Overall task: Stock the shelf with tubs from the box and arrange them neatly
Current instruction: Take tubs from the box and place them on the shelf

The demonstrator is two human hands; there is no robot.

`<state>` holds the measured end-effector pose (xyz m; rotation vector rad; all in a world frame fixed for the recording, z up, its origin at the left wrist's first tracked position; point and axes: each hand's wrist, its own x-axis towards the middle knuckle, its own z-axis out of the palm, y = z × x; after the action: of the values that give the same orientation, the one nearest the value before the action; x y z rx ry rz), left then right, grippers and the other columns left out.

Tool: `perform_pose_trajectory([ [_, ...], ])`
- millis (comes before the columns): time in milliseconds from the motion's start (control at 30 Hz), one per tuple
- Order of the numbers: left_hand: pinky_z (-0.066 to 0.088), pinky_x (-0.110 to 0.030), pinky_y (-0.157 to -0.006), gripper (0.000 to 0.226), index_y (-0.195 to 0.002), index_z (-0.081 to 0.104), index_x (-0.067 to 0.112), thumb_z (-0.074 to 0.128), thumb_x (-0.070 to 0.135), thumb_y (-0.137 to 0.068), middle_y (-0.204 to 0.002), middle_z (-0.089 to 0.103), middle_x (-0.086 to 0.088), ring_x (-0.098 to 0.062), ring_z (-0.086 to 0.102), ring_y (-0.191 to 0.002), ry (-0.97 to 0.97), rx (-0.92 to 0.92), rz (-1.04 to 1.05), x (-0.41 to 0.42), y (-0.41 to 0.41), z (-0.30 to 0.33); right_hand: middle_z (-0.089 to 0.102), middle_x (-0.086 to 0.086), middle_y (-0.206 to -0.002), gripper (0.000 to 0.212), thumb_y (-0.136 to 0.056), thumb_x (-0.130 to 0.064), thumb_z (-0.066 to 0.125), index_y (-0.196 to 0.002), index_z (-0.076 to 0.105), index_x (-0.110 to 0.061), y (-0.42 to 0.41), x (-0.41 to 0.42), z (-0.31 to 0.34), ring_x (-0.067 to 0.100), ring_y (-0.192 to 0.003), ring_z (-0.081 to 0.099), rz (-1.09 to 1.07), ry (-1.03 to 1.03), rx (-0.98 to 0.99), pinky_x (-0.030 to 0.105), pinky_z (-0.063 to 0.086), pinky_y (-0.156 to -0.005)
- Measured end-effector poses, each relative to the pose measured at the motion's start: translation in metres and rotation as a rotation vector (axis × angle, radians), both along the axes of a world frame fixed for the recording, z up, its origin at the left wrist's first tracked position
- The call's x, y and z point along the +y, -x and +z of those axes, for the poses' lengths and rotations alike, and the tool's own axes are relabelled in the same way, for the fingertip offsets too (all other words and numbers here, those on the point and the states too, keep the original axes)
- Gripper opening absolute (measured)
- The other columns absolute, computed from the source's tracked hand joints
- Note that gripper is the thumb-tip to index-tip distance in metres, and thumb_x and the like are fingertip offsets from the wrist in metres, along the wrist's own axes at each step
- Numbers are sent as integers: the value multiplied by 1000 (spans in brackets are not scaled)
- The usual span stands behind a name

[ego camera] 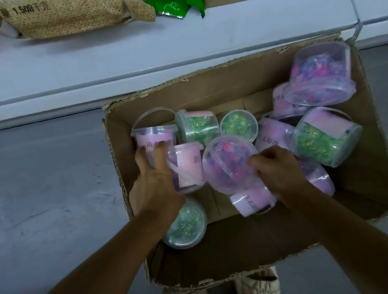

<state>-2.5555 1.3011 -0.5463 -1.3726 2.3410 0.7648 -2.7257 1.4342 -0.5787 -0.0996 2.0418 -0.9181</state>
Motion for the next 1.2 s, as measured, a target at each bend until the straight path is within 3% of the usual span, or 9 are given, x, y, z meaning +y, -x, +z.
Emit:
perform_pose_trajectory([
  [133, 57, -35, -72, 94, -144, 4, 34, 72, 29, -79, -157, -2, -12, -30, 64, -97, 78, -72, -153, 0, 22, 4, 56, 7, -61, 20, -72, -28, 68, -63, 60, -11, 14, 18, 15, 25, -67, 54, -258, 13, 18, 38, 46, -68],
  [400, 50, -38, -72, 80, -149, -4, 37, 48, 9, -94, -154, 8, -20, -35, 61, -103, 250, -102, -267, -7, 80, -20, 65, 13, -79, 43, -73, -41, 67, -89, 61, -2, 26, 24, -1, 29, -84, 63, -318, -16, 20, 47, 51, -83],
  [500, 47, -42, -82, 91, -147, 2, 39, 64, 14, -85, -149, 23, -17, -38, 56, -111, 72, -36, -107, -3, 88, -30, 65, 17, -87, 57, -64, -51, 63, -93, 61, -2, 25, 19, -5, 33, -89, 63, -353, -20, 16, 48, 50, -85],
  [600, 49, -42, -91, 98, -139, 16, 36, 76, 44, -61, -137, 41, -11, -32, 55, -113, -199, 252, 75, -2, 85, -36, 62, 17, -91, 33, -82, -33, 65, -93, 58, -3, 25, 25, -7, 31, -91, 60, -370, -6, -14, 46, 47, -86],
  [667, 53, -43, -88, 83, -128, 21, 35, 73, 46, -65, -130, 46, -11, -27, 57, -108, -379, 419, 269, -2, 90, -33, 63, 13, -97, 19, -84, -29, 65, -90, 58, -12, 26, 31, -10, 28, -95, 61, -420, 24, -75, 49, 48, -91],
  [800, 48, -35, -81, 49, -133, 20, 25, 39, 49, -95, -130, 46, -18, -33, 55, -107, -403, 335, 435, -4, 102, -29, 61, 9, -102, 24, -81, -24, 69, -96, 52, -15, 30, 31, -16, 25, -98, 60, -521, 73, -218, 41, 51, -88],
  [933, 37, -17, -44, 36, -128, 23, 21, 35, 38, -99, -126, 50, -18, -23, 53, -91, -418, 299, 606, -5, 118, -31, 56, 13, -116, 47, -75, -23, 75, -107, 42, -17, 32, 25, -22, 29, -103, 60, -564, 131, -236, 48, 50, -91],
  [1100, 53, -35, -66, 73, -139, 14, 27, 60, 36, -83, -126, 47, -12, -27, 58, -98, -574, 369, 982, -6, 116, -36, 54, 12, -123, 63, -78, -30, 74, -125, 33, -19, 31, 25, -21, 28, -108, 58, -501, 111, -202, 49, 49, -94],
  [1200, 58, -40, -68, 78, -140, 32, 19, 71, 36, -75, -120, 57, -12, -31, 62, -99, -839, 404, 1141, -5, 101, -44, 51, 10, -125, 65, -79, -30, 72, -128, 31, -19, 29, 25, -19, 27, -111, 56, -482, 129, -186, 48, 49, -94],
])
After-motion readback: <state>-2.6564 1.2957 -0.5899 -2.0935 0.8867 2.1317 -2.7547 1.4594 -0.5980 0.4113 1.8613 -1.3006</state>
